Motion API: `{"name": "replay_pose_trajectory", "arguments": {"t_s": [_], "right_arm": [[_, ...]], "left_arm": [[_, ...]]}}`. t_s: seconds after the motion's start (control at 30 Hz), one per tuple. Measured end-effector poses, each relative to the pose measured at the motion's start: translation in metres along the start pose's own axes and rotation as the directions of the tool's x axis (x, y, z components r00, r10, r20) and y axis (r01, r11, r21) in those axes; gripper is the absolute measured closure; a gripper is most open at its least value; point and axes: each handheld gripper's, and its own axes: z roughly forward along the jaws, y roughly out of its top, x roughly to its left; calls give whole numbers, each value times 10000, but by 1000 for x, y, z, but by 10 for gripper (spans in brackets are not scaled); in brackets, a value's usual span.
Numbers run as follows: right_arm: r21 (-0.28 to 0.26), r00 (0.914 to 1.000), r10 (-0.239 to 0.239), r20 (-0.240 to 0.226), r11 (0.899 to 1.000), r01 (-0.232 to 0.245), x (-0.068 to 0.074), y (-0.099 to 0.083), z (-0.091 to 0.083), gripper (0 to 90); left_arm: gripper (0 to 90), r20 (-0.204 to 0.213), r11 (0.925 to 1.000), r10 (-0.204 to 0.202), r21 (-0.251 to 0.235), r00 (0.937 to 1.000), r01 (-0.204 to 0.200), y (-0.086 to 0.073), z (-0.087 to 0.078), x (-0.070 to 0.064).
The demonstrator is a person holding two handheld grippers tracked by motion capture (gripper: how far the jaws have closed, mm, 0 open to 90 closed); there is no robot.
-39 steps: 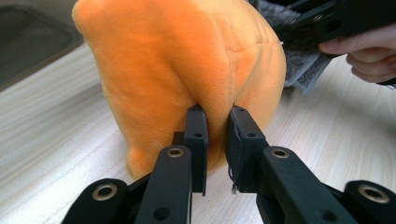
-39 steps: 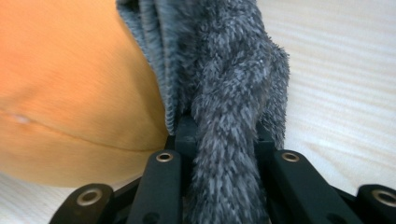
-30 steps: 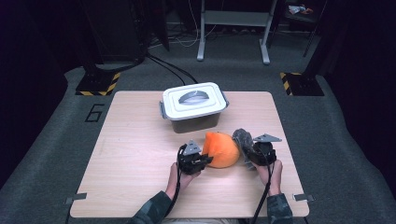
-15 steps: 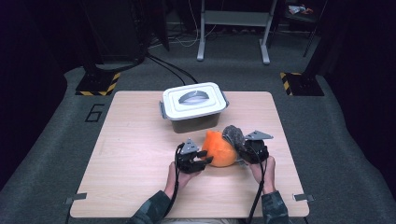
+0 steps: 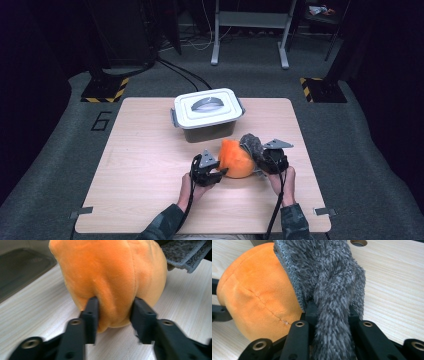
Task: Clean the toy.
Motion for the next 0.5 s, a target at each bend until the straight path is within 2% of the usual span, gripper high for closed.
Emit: {"name": "replay_pose_trajectory", "arguments": {"t_s": [0.17, 0.27, 0.4, 0.43, 0.5], "right_arm": [[-303, 9998, -53, 197, 9995, 59, 3, 1, -12, 716], [-511, 10000, 38, 89, 9987, -33, 5, 4, -20, 715], [-770, 9997, -229, -106, 9968, 220, 14, 12, -30, 715], [-797, 9992, -355, -200, 9962, 338, 17, 14, -32, 715], [-938, 9980, -526, -346, 9944, 492, 25, 18, -34, 713]], "left_arm": [[718, 216, 9999, -138, -82, 9997, 140, 1, -3, 2], [742, 260, 9997, -164, -182, 9995, 169, 2, -5, 1], [763, 373, 9992, -260, -292, 9990, 271, 5, -10, -1], [764, 426, 9985, -392, -356, 9983, 407, 6, -11, -2], [766, 563, 9988, -409, -248, 9976, 424, 7, -13, -3]]}}
